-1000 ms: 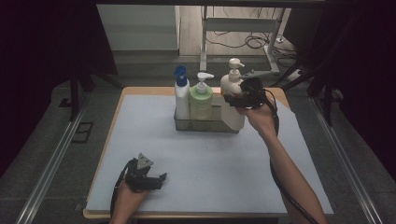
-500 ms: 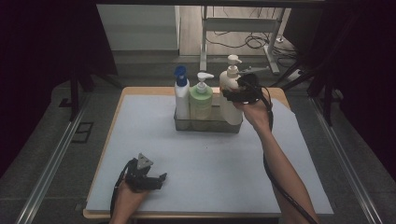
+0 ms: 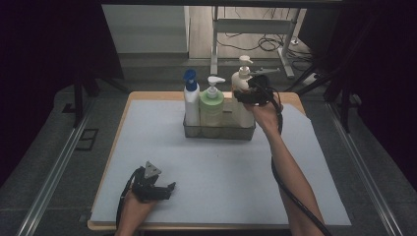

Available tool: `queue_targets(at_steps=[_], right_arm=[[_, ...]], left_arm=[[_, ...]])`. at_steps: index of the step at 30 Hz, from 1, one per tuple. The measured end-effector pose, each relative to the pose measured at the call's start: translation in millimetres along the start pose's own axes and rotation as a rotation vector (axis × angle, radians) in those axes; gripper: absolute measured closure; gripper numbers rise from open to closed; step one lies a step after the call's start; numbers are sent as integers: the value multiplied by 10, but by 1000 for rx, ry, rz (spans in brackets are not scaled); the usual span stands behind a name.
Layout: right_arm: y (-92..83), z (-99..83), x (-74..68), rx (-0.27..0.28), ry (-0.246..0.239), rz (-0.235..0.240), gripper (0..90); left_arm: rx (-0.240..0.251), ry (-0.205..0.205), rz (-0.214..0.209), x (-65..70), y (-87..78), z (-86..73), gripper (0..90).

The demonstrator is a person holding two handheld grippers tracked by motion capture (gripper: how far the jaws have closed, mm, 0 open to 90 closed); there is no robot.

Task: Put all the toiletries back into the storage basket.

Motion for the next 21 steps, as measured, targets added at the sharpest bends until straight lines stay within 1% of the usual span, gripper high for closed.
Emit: queue_targets(at_steps=[7, 12, 21], right_arm=[[95, 5, -3, 19, -16, -18, 369], [153, -42, -7, 15, -23, -20, 368], [179, -136, -30, -4, 0, 4, 368]], left_arm=[[0, -1, 0, 0, 0, 0, 118], [0, -2, 0, 1, 0, -1, 118], [0, -2, 0, 1, 1, -1, 118]])
Point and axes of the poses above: each handheld gripper's, and its own axes: y roughly forward along the jaws, z roughly out of its top, x roughly to its right, the point moved 1 cm from there along y, roughly forward along the jaws, and after that the axes turned 8 degrees about -y, right-handed, at the moved point
